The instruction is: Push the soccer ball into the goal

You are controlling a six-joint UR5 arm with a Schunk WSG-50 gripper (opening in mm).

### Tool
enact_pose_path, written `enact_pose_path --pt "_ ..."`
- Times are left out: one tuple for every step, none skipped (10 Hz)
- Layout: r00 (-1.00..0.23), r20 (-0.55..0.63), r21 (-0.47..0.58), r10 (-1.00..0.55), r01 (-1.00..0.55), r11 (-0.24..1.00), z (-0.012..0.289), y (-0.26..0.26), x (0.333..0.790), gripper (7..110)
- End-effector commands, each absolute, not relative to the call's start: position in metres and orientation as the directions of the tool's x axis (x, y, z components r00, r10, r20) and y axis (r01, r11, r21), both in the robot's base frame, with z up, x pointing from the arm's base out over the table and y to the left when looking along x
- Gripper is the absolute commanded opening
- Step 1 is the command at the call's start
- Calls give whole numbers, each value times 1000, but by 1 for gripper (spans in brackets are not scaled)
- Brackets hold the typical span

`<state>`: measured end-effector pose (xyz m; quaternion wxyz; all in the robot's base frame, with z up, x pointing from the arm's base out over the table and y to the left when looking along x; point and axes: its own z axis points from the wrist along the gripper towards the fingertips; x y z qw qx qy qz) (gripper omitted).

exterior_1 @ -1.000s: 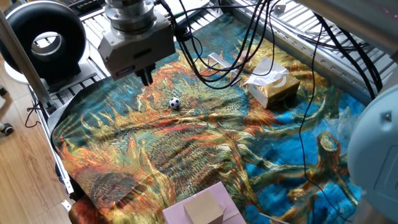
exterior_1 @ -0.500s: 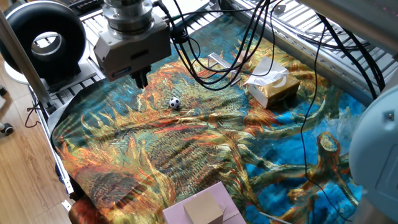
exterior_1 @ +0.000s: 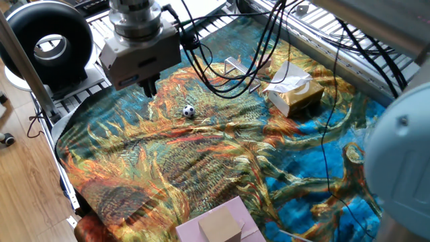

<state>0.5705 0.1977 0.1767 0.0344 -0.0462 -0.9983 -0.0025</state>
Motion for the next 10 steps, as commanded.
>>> enact_pose_path --pt "-993 67 -5 93 93 996 150 198 587 7" --pt "-994 60 -12 95 95 995 137 198 592 7" --pt "-994 53 -19 95 95 995 127 199 595 7" --pt "-994 49 -28 97 96 995 118 199 599 7" --pt "-994 45 -37 98 96 995 109 198 602 7" --pt "-995 34 -41 96 94 995 97 197 607 7" --pt "-995 25 -57 96 94 994 87 195 610 7" --pt "-995 13 -71 94 93 993 78 191 613 7" --pt "-995 3 -73 95 94 993 69 191 616 7" --pt "-995 -5 -82 96 96 992 61 189 618 7"
